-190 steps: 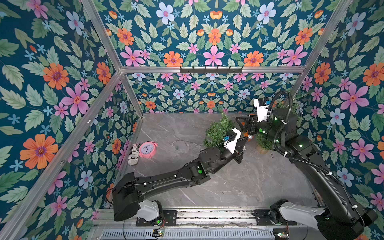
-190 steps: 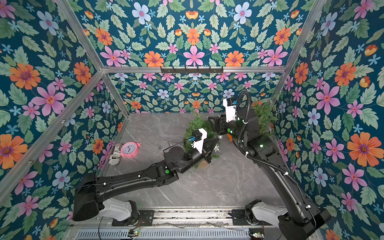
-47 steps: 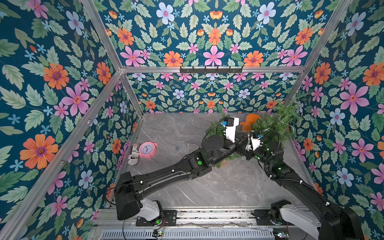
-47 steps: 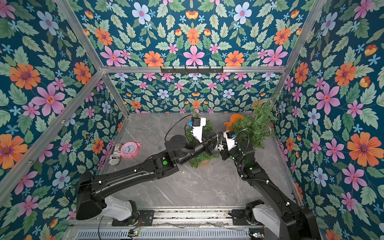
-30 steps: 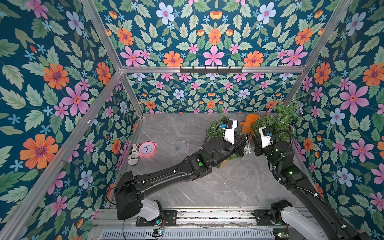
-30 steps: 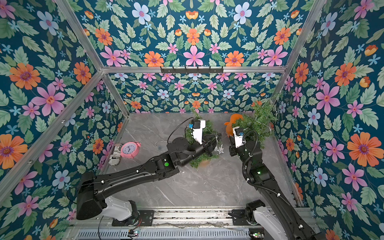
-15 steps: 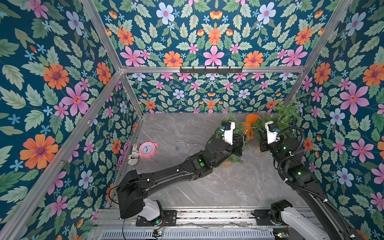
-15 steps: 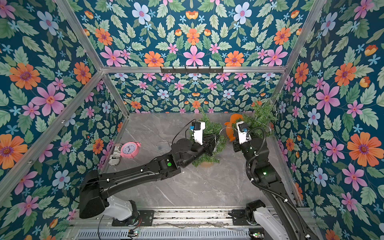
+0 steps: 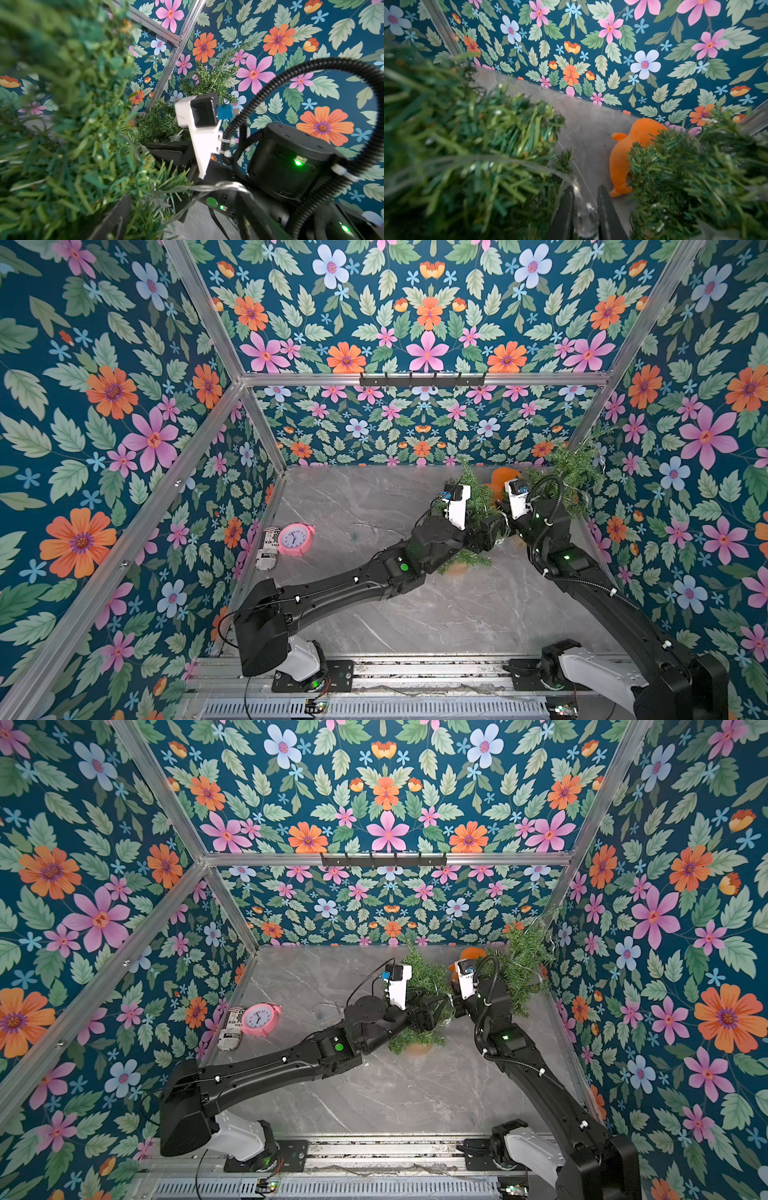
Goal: Wrap string light around the christmas tree
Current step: Wrap the light string around the Christmas tree.
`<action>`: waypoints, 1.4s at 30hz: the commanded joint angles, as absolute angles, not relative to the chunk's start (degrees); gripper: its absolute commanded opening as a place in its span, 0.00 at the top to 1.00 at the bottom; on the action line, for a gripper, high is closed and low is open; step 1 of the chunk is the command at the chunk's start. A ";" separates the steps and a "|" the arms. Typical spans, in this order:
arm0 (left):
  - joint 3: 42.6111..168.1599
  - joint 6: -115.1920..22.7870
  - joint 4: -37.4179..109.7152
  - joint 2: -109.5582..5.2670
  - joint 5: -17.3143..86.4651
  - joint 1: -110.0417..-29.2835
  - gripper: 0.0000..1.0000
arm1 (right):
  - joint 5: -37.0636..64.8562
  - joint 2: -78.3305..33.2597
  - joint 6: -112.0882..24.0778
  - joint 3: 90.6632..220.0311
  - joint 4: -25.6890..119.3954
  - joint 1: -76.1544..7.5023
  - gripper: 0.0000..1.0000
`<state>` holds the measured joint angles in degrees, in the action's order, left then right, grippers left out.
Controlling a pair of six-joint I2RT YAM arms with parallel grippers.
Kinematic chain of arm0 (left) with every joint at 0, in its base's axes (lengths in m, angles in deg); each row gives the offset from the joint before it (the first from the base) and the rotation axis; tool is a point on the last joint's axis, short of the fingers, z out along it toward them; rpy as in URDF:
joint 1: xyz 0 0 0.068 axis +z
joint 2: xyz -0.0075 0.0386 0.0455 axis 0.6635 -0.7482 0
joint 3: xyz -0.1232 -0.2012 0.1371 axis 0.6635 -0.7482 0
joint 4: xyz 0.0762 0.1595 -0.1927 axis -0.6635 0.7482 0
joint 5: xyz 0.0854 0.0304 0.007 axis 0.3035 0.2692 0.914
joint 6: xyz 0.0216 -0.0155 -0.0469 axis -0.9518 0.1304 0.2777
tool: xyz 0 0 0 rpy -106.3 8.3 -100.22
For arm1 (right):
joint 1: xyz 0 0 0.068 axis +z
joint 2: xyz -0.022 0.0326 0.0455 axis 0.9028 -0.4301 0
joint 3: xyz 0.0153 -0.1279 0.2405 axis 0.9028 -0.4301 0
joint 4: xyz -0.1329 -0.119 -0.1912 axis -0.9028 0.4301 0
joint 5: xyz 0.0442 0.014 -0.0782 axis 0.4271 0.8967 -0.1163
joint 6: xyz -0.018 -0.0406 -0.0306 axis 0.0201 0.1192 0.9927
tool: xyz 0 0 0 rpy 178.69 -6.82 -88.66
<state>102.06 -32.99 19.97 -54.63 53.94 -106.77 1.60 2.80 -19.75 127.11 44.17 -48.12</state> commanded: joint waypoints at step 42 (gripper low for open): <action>120.08 -46.20 35.49 -59.51 49.20 -97.28 0.42 | -4.87 1.13 -15.78 134.53 44.08 -48.73 1.00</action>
